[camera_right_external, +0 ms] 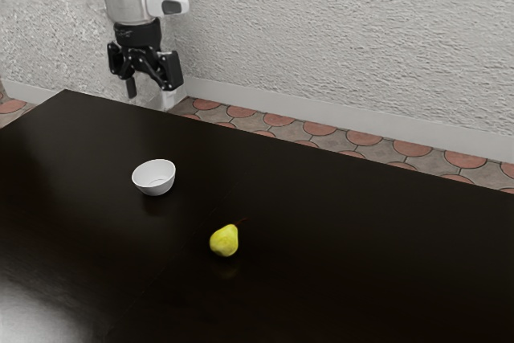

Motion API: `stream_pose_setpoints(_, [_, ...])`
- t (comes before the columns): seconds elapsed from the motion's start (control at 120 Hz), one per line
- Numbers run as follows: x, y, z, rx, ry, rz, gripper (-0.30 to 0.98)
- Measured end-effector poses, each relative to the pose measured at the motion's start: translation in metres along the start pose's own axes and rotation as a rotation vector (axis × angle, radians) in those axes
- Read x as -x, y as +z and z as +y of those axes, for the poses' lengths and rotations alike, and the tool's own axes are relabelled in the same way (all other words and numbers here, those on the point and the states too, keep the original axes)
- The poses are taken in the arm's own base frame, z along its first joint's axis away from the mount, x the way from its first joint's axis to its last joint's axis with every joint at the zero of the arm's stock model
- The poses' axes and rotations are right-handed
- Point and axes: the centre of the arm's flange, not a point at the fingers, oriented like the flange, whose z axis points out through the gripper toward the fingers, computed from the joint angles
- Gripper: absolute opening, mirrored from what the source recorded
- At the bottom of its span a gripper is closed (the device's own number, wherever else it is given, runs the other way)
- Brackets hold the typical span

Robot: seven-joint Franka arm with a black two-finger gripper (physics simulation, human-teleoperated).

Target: Place the pear in the bowl.

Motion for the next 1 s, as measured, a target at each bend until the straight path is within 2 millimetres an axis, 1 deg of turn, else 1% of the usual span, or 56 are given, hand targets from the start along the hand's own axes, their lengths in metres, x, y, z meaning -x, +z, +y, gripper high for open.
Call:
stream_pose_setpoints(0.183, [-0.003,-0.006,0.007,-0.002,-0.008,0.045,0.69])
stream_pose_setpoints(0.342, [-0.006,-0.007,0.008,0.002,-0.018,0.061,0.69])
stream_pose_setpoints(0.375, [-0.006,-0.002,0.007,0.004,-0.021,0.057,0.69])
stream_pose_setpoints(0.408, [-0.005,0.012,0.007,0.006,-0.024,0.039,0.69])
stream_pose_setpoints(0.467, [-0.007,0.057,0.007,0.012,-0.030,-0.015,0.69])
stream_pose_setpoints(0.533, [-0.007,0.099,0.007,0.019,-0.038,-0.048,0.69])
stream_pose_setpoints(0.667, [-0.008,0.162,0.005,0.024,-0.053,-0.060,0.69])
stream_pose_setpoints(0.767, [-0.013,0.194,0.006,0.027,-0.059,-0.056,0.69])
stream_pose_setpoints(0.825, [-0.019,0.207,0.010,0.028,-0.054,-0.039,0.69])
stream_pose_setpoints(1.0, [-0.041,0.225,0.042,0.028,0.013,0.056,0.69])
